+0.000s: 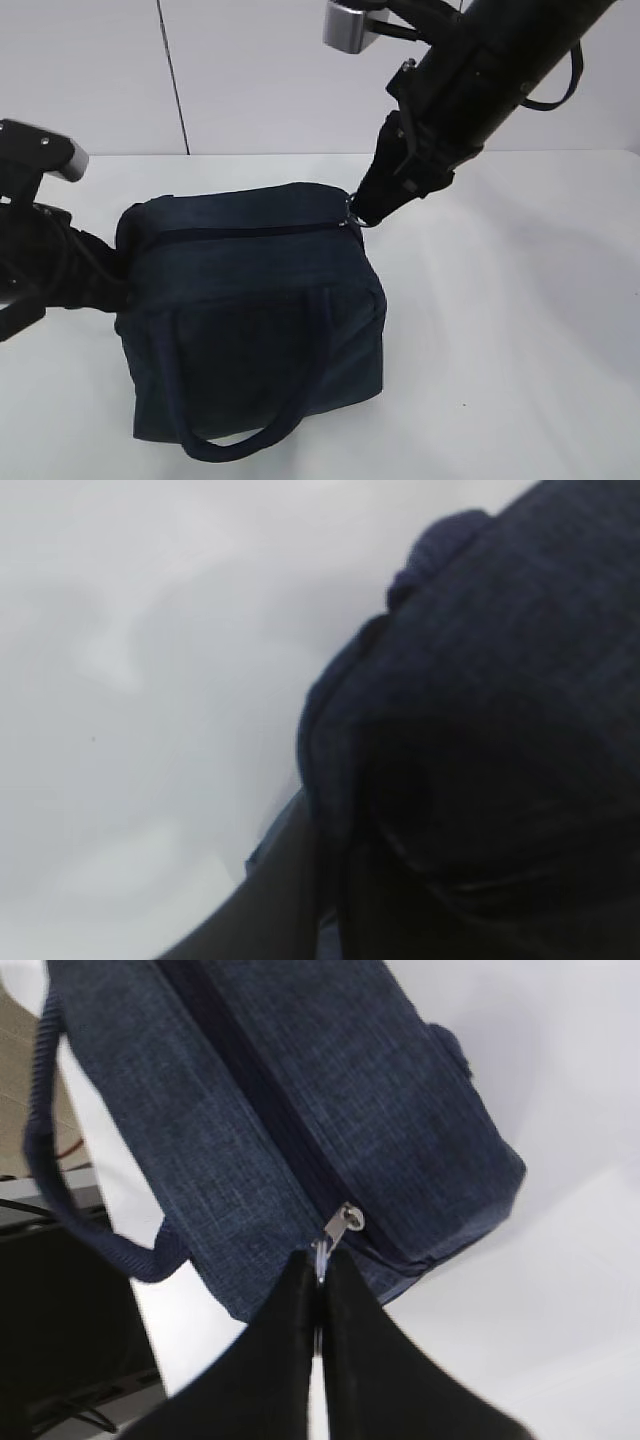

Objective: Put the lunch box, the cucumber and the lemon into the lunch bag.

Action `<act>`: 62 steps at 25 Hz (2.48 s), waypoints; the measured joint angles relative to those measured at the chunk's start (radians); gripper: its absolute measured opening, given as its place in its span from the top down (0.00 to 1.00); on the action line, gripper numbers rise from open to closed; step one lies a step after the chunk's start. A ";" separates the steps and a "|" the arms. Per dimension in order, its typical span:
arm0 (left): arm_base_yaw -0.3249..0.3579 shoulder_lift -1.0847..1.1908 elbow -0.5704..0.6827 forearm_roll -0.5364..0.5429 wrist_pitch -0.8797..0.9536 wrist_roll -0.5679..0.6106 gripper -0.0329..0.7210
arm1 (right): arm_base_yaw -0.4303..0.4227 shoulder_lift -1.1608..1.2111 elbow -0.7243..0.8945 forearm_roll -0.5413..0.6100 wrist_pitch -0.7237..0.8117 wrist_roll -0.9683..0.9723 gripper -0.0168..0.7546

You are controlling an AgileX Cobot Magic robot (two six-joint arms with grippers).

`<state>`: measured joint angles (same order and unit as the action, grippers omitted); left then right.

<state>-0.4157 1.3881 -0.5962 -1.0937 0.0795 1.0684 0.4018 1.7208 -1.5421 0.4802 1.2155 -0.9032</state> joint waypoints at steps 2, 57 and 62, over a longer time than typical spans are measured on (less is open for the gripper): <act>0.029 0.002 -0.030 0.031 0.043 0.002 0.96 | 0.000 -0.034 0.048 0.013 -0.022 0.000 0.97; 0.091 0.125 -0.140 0.117 0.200 0.018 0.96 | 0.000 -0.398 0.841 1.282 -0.789 0.059 0.97; 0.091 0.125 -0.140 0.116 0.198 0.018 0.96 | 0.000 -0.400 0.872 1.296 -0.794 0.204 0.97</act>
<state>-0.3250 1.5134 -0.7365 -0.9776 0.2776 1.0867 0.4018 1.3209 -0.6703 1.7764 0.4212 -0.6995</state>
